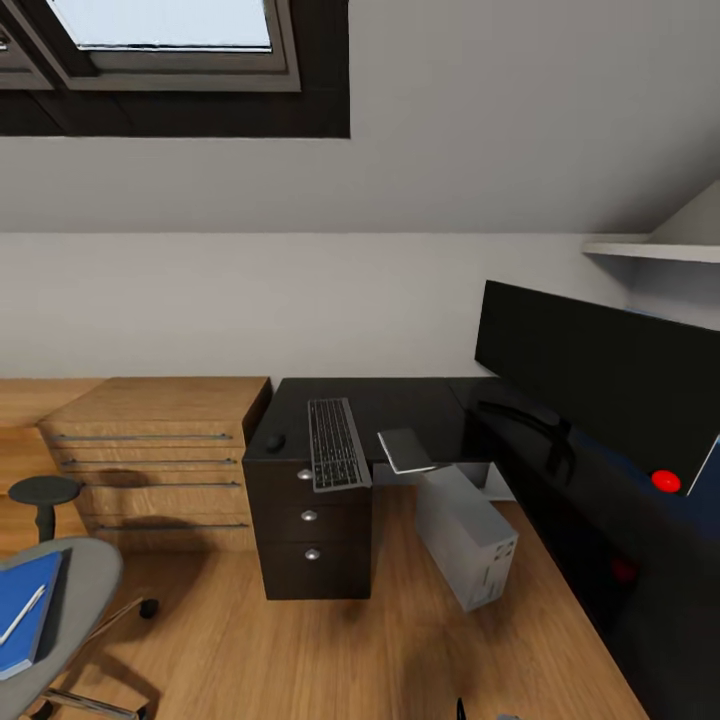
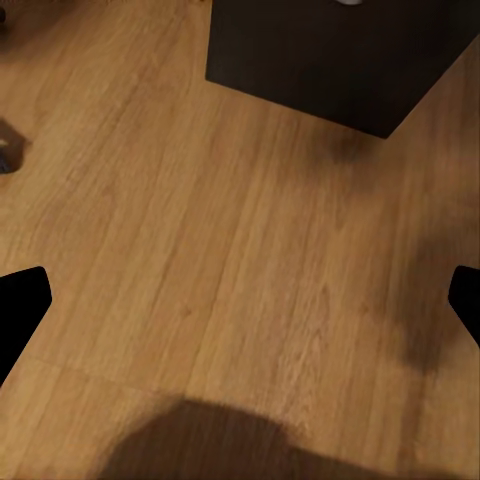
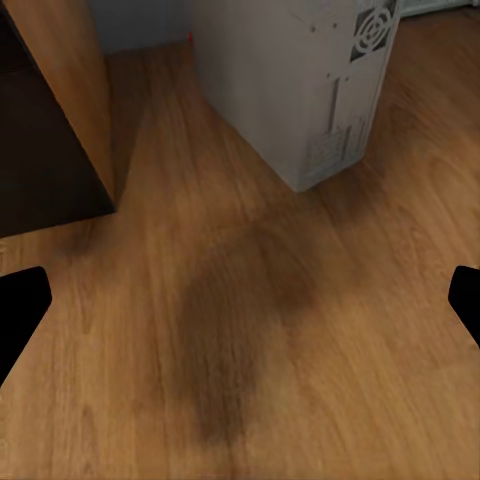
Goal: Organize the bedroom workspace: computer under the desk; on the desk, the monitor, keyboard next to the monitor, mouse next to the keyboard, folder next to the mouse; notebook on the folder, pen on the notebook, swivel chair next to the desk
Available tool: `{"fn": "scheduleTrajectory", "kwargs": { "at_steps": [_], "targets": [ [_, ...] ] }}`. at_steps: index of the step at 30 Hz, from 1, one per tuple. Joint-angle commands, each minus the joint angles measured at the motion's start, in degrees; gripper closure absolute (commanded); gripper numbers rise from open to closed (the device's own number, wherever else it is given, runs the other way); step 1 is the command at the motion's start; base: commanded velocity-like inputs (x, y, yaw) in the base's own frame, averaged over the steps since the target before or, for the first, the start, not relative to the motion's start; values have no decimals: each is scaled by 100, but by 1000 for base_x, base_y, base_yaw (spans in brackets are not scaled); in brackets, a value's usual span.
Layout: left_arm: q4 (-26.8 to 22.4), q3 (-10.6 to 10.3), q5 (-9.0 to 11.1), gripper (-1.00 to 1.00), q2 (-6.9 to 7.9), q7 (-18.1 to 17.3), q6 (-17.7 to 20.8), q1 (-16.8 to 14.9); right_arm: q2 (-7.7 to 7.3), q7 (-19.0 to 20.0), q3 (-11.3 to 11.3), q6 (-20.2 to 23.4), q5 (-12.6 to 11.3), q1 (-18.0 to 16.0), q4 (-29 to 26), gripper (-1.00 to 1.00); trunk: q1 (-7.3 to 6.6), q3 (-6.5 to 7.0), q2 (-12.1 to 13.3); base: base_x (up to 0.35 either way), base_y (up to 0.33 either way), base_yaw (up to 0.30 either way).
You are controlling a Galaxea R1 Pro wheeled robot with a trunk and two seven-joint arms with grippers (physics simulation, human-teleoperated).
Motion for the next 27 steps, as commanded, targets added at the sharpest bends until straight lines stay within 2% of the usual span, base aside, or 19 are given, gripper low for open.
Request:
{"fn": "scheduleTrajectory", "kwargs": {
  "at_steps": [1, 27],
  "targets": [
    [-8, -19, 59, -100, 7, 29, -32, -3, 3, -40, 46, -14, -17, -3, 3, -100, -23, 14, 39, 0, 0, 0],
    [-7, -12, 43, -100, 6, 46, -41, -3, -4, -47, 34, -6, -19, -3, 3, -100, -594, 481, 1081, 0, 0, 0]
  ]
}}
